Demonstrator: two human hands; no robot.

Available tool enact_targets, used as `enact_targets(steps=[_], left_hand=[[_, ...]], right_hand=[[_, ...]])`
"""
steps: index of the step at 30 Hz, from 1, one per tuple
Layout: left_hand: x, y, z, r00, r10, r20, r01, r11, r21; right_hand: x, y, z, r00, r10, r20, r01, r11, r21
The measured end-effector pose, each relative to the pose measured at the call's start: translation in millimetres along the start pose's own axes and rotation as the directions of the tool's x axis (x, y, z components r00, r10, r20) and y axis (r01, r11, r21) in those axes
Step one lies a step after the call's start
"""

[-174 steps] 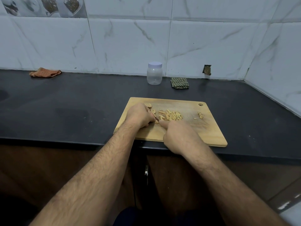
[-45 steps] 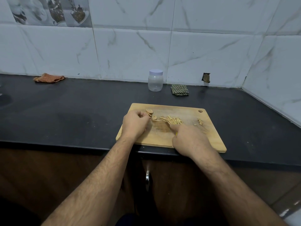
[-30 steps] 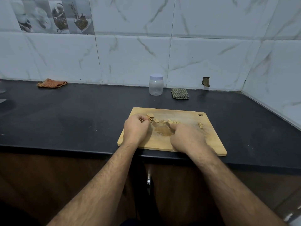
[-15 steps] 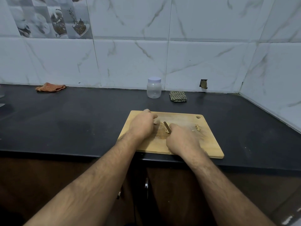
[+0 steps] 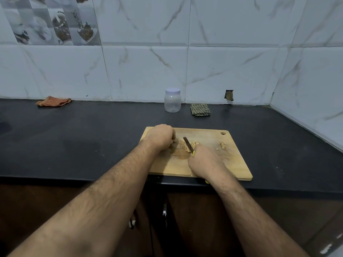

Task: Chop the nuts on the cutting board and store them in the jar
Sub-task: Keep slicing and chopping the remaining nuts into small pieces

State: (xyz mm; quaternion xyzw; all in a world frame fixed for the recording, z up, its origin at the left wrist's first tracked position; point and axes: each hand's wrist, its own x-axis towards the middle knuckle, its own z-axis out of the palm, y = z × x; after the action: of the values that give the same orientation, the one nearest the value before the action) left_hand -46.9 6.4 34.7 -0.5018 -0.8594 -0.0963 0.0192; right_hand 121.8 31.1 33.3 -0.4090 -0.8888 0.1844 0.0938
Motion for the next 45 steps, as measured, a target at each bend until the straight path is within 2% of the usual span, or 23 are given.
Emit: enact_targets(steps=[9,13,16,19,21,23,25,28,30,38,45], left_hand=[[-11.8,8.6,-7.7,0.994,0.020,-0.107,-0.010,0.996,0.090],[-22.6,11.8,-9.8,0.994,-0.059,-0.095,0.072,0.987,0.141],[-26.5,12.6,-8.6,0.988,-0.127,-0.084,0.132,0.990,0.053],[-28.6,16.2,-5.8,0.985,-0.175,-0.008,0.172,0.977,-0.129],[-28.5,14.8,-3.3,0.975,-0.204,0.086,0.221,0.920,-0.322],[-28.5,8.7,-2.8,0.962,-0.255,0.096,0.272,0.873,-0.405],[-28.6,-0.3,-1.2,0.956,-0.284,0.079,0.290,0.862,-0.415],[-30.9,-6.2,2.9,0.972,-0.196,0.131,0.234,0.869,-0.435],[-32.1,-4.1,6.4,0.980,-0.161,0.113,0.194,0.895,-0.402],[-28.6,-4.1,14.8,0.978,-0.184,0.094,0.207,0.871,-0.445],[-29.8,1.1,13.4,0.978,-0.198,0.070,0.209,0.886,-0.414]], right_hand=[[-3.8,0.2,0.4,1.000,0.007,-0.023,-0.007,1.000,0.015],[-8.9,-2.6,-6.9,0.999,0.001,0.032,0.000,0.999,-0.038],[-16.9,-6.1,-13.4,0.993,0.014,0.117,-0.001,0.994,-0.109],[-24.2,-8.8,-14.9,0.983,0.028,0.182,-0.004,0.991,-0.131],[-25.9,-9.2,-15.8,0.982,0.031,0.185,-0.004,0.989,-0.145],[-26.7,-9.3,-17.1,0.981,0.035,0.189,-0.006,0.989,-0.150],[-26.3,-9.0,-17.7,0.979,0.045,0.197,-0.017,0.990,-0.141],[-23.8,-11.0,-15.9,0.975,0.061,0.213,-0.036,0.992,-0.119],[-21.5,-14.1,-14.2,0.972,0.076,0.224,-0.051,0.992,-0.115],[-18.9,-20.0,-15.7,0.971,0.097,0.217,-0.061,0.985,-0.164],[-14.8,-26.6,-14.1,0.975,0.109,0.191,-0.062,0.970,-0.235]])
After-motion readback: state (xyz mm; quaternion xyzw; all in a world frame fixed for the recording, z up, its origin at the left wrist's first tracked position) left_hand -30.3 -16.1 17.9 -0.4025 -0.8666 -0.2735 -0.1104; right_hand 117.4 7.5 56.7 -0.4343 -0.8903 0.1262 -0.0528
